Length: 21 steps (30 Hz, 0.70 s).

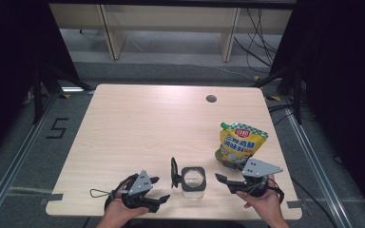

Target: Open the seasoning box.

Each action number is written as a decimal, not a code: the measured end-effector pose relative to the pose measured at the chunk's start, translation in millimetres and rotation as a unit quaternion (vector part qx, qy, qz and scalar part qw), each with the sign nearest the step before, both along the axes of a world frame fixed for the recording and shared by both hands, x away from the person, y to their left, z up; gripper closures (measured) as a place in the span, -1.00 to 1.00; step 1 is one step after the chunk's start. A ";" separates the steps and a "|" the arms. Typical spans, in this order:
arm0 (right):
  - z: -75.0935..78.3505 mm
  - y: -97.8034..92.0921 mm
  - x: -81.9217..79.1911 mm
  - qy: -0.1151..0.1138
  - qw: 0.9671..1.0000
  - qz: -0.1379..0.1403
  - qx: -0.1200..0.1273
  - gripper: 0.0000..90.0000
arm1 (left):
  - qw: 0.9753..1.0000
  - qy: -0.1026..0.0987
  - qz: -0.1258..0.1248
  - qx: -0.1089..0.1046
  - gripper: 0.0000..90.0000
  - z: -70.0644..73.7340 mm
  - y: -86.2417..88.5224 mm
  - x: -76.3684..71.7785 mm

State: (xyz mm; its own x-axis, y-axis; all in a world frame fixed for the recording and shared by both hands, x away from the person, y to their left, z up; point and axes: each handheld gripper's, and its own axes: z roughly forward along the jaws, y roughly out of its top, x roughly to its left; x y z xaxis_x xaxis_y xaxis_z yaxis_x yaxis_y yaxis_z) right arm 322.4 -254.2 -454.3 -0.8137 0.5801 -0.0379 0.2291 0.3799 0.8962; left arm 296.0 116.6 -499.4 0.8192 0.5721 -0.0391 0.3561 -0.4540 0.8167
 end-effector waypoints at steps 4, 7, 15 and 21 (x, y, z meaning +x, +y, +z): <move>-3.1 -16.5 -2.8 0.014 1.000 -0.026 0.009 0.00 | 1.000 0.008 0.010 -0.008 -0.45 1.0 0.5 -8.0; -4.9 -29.2 -5.1 0.021 0.999 -0.046 0.013 -0.03 | 1.000 0.007 0.016 0.005 -0.48 1.7 3.3 -13.6; -12.6 -54.3 -6.5 0.037 0.995 -0.087 0.026 -0.09 | 0.999 0.014 0.035 0.002 -0.53 -2.6 3.9 -18.2; -16.5 -62.7 -2.7 0.042 0.993 -0.104 0.022 -0.14 | 0.999 0.019 0.040 0.012 -0.55 -4.3 4.6 -17.8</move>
State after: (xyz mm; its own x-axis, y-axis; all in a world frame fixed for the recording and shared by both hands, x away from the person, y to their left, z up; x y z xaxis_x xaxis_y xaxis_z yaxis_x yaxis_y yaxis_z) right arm 319.7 -316.9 -470.7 -0.6753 0.7356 0.0533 0.3726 0.2779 0.8854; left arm 278.2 121.2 -503.7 0.7694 0.6364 -0.0540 0.4220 -0.4430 0.7910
